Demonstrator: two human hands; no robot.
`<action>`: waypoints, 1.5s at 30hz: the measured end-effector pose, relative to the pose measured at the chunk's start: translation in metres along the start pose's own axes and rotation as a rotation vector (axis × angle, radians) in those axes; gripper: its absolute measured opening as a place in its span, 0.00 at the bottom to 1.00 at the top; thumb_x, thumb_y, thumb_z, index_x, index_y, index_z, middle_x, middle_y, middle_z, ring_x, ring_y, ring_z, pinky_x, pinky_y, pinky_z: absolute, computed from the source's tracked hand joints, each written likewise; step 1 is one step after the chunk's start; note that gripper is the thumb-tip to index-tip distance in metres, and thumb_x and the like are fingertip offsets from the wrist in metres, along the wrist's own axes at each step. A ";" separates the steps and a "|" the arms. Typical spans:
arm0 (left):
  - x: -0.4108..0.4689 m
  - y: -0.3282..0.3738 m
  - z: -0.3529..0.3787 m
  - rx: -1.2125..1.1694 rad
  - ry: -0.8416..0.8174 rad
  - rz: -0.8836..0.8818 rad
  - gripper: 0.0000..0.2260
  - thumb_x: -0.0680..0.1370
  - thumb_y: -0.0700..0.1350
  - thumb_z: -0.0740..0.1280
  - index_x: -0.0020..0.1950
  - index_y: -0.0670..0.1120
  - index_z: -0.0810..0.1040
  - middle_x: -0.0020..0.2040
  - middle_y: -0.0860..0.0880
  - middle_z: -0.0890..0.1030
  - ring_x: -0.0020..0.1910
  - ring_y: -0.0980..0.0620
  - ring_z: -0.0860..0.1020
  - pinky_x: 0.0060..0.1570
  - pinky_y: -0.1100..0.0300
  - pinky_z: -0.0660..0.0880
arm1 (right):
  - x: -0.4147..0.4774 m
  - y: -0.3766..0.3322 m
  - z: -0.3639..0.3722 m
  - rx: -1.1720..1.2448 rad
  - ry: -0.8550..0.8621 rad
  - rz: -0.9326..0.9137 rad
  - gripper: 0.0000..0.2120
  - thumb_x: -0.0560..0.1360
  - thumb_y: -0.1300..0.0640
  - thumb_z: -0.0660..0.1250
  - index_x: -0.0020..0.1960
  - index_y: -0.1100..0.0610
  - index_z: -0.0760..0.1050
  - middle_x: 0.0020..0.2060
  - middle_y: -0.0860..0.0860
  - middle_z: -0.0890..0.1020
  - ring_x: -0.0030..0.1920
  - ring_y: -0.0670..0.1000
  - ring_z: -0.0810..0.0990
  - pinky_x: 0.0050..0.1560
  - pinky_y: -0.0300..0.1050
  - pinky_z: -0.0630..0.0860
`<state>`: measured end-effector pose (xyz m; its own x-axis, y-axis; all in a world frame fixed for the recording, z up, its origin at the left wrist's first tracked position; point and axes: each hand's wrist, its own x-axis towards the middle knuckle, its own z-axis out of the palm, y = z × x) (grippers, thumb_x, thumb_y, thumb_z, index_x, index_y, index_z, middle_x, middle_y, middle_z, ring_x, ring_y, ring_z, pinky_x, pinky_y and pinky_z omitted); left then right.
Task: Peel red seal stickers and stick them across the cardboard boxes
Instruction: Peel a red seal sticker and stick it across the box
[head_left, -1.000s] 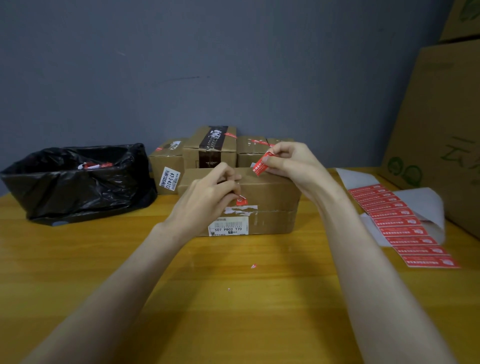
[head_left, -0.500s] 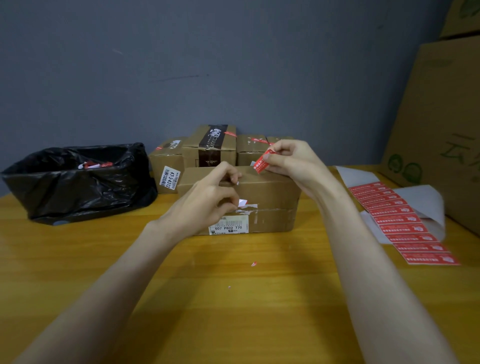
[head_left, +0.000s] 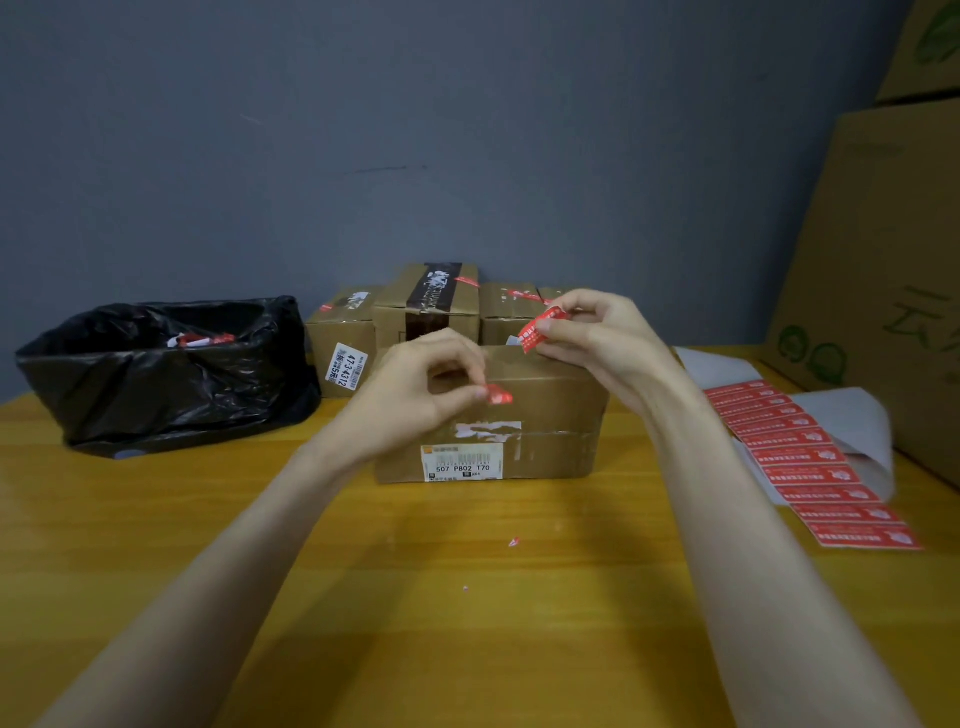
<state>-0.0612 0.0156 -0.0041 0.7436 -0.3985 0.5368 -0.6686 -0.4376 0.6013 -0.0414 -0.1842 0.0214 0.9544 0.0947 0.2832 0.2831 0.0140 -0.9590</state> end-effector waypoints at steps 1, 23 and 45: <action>0.002 0.003 0.001 -0.119 0.071 -0.096 0.07 0.72 0.38 0.72 0.38 0.48 0.77 0.47 0.51 0.81 0.51 0.57 0.80 0.54 0.63 0.76 | -0.001 -0.001 -0.001 0.045 -0.001 0.002 0.07 0.72 0.70 0.68 0.39 0.59 0.75 0.39 0.54 0.80 0.46 0.53 0.81 0.54 0.47 0.79; 0.021 0.017 0.007 -0.388 0.456 -0.333 0.07 0.73 0.36 0.70 0.38 0.46 0.80 0.37 0.46 0.83 0.37 0.53 0.82 0.39 0.66 0.77 | -0.001 -0.002 0.039 -0.032 0.124 -0.036 0.15 0.67 0.68 0.74 0.49 0.57 0.75 0.33 0.48 0.83 0.36 0.47 0.81 0.47 0.43 0.78; 0.023 0.020 0.004 -0.307 0.424 -0.369 0.15 0.72 0.39 0.72 0.55 0.47 0.71 0.42 0.51 0.82 0.46 0.52 0.81 0.47 0.56 0.77 | -0.008 -0.010 0.044 0.061 0.033 0.001 0.03 0.72 0.67 0.68 0.41 0.63 0.79 0.38 0.53 0.80 0.39 0.48 0.79 0.41 0.38 0.79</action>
<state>-0.0577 -0.0055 0.0182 0.9038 0.1152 0.4122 -0.3836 -0.2091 0.8995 -0.0554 -0.1411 0.0279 0.9575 0.0614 0.2820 0.2773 0.0750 -0.9579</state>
